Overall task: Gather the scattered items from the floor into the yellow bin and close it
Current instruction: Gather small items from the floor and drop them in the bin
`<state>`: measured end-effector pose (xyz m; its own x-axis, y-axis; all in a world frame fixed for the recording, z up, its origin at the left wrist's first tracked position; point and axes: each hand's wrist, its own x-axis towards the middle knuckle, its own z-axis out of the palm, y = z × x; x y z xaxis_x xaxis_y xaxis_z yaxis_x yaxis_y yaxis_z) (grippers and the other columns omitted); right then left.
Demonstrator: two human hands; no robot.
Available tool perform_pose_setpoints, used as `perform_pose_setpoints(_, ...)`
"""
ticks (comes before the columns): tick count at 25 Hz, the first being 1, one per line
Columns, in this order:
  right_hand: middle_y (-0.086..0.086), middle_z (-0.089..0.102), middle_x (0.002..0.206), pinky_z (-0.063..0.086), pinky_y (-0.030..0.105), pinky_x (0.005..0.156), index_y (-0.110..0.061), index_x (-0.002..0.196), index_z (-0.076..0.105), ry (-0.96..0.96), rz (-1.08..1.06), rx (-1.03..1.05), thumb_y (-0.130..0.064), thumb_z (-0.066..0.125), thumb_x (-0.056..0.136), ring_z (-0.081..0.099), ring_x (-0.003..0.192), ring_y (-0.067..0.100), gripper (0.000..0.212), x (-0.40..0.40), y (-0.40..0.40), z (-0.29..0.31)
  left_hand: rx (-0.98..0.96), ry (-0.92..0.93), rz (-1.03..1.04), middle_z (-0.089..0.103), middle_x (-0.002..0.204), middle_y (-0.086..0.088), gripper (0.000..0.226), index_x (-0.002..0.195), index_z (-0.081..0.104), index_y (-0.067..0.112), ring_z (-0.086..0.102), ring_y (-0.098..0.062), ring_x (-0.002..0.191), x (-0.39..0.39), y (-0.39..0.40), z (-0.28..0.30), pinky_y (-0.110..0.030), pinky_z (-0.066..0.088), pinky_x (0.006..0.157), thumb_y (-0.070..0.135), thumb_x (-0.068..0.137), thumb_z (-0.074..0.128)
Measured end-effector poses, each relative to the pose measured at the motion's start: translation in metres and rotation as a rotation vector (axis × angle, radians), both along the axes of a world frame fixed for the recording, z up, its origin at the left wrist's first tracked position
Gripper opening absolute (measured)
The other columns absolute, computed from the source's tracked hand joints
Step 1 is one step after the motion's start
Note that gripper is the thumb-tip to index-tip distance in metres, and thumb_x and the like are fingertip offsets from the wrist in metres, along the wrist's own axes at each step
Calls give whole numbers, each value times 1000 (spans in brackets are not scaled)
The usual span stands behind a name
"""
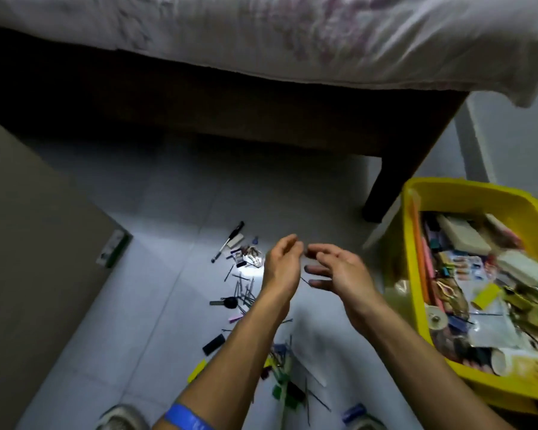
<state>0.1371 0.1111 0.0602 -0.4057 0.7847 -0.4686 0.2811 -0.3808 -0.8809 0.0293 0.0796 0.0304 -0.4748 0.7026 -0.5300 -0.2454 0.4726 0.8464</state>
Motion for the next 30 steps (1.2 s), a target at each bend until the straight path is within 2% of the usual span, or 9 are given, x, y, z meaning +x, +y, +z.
perform_pose_setpoints(3, -2, 71, 102, 54, 32, 75, -25, 96, 68, -248, 264, 138, -20, 53, 95, 66, 88, 17, 16, -22, 5, -50, -136, 193, 12, 59, 132, 0, 36, 132, 57, 22, 55, -17, 113, -61, -11, -52, -30, 42, 94, 19, 95, 53)
perform_pose_setpoints(5, 2, 70, 102, 51, 32, 74, -22, 95, 66, -660, 692, 285, -28, 59, 88, 63, 88, 21, 12, -10, -2, -92, -245, 323, -52, 63, 129, -4, 37, 128, 61, 19, 59, -23, 115, -91, -11, -90, -32, 46, 99, 14, 92, 56)
perform_pose_setpoints(7, 5, 69, 107, 45, 30, 70, -21, 99, 65, -1003, 1044, 287, -40, 63, 80, 63, 93, 25, 26, 15, -22, -127, -317, 462, -121, 63, 128, -5, 39, 126, 63, 21, 61, -22, 107, -109, -9, -119, -31, 48, 95, 12, 89, 55)
perform_pose_setpoints(11, 7, 66, 117, 48, 46, 80, -17, 120, 52, -1491, 1150, 69, -50, 69, 70, 65, 101, 33, 62, 59, -73, -161, -332, 974, -368, 33, 150, -15, 52, 136, 49, 18, 33, -36, 134, -124, -1, -149, -46, 33, 108, 17, 85, 58)
perform_pose_setpoints(14, 11, 64, 118, 52, 46, 87, -11, 121, 43, -1444, 1000, -46, -30, 68, 75, 63, 103, 34, 55, 80, -85, -174, -463, 899, -541, 12, 160, -16, 67, 150, 27, 22, 13, -38, 145, -128, 2, -158, -54, 22, 114, 24, 89, 54)
perform_pose_setpoints(16, 10, 64, 117, 51, 37, 86, -11, 119, 47, -1335, 909, -1, -18, 63, 78, 62, 105, 31, 44, 86, -87, -175, -427, 845, -554, 27, 153, -17, 56, 144, 34, 16, 26, -40, 137, -121, -4, -158, -54, 34, 108, 25, 91, 51)
perform_pose_setpoints(19, 4, 65, 107, 39, 30, 68, -18, 109, 50, -1167, 806, 232, -32, 53, 86, 62, 96, 27, 28, 79, -86, -171, -287, 934, -569, 48, 130, -16, 40, 130, 49, 9, 42, -37, 118, -93, -36, -154, -48, 45, 93, 22, 93, 51)
perform_pose_setpoints(23, 3, 63, 85, 35, 31, 60, -24, 90, 42, -900, 668, 435, -51, 45, 89, 52, 72, 25, 27, 41, -76, -168, -226, 966, -690, 53, 126, -8, 36, 129, 52, 14, 45, -31, 115, -66, -85, -152, -41, 44, 91, 24, 94, 51)
perform_pose_setpoints(30, -3, 53, 72, 32, 32, 57, -23, 86, 40, -887, 723, 561, -44, 34, 99, 48, 62, 21, 26, 15, -57, -178, -254, 1029, -444, 55, 132, -10, 35, 128, 58, 14, 46, -30, 120, -116, -51, -143, -40, 42, 96, 27, 96, 50)
